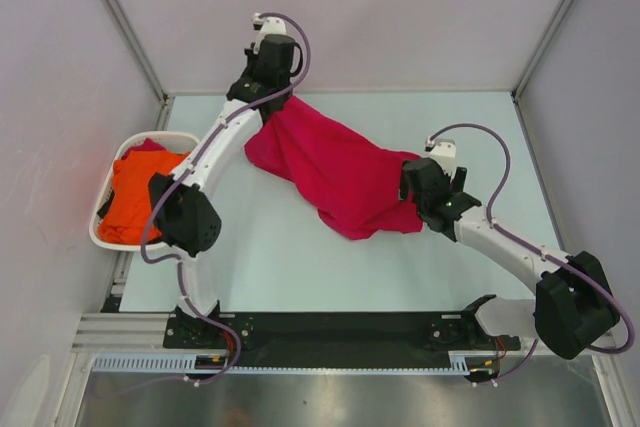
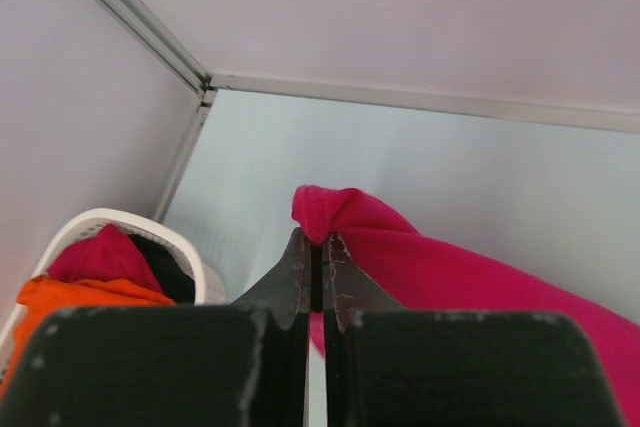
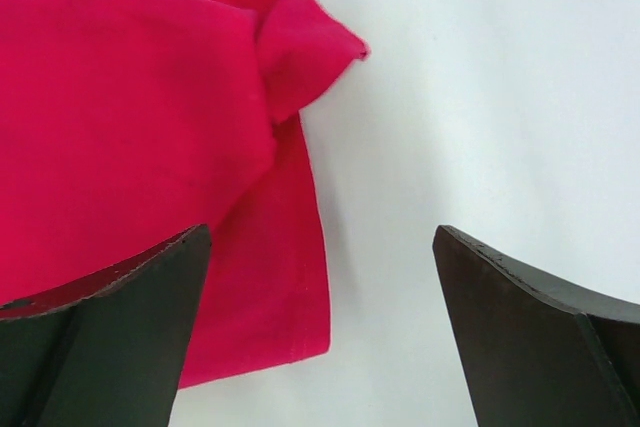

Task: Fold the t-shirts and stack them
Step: Flatten out the tshirt

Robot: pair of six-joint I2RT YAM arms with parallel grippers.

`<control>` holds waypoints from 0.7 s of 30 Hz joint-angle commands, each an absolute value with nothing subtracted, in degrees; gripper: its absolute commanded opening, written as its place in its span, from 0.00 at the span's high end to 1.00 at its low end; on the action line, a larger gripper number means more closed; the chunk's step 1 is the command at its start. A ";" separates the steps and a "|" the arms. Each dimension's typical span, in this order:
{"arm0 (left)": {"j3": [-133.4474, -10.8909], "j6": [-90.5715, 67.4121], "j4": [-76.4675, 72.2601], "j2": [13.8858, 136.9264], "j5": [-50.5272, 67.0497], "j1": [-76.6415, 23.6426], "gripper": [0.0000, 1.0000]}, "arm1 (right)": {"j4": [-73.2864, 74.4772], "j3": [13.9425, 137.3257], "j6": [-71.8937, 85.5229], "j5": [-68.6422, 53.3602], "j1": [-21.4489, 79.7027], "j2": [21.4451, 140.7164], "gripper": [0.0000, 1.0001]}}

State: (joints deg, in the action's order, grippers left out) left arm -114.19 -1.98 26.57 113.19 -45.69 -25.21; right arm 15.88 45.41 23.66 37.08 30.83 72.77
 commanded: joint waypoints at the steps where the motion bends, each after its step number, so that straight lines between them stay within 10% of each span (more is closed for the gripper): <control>1: -119.44 1.93 26.36 101.54 -47.54 -25.49 1.00 | 13.01 45.35 23.03 40.25 30.85 70.84 0.00; 21: -96.59 -4.21 26.37 95.18 -50.54 -25.14 1.00 | 3.25 55.28 21.98 29.90 28.73 95.89 0.00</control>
State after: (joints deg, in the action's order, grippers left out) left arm -97.47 -1.34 26.94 94.74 -51.11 -25.47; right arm 8.01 52.88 24.08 34.68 27.22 97.56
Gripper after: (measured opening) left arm 0.021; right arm 0.995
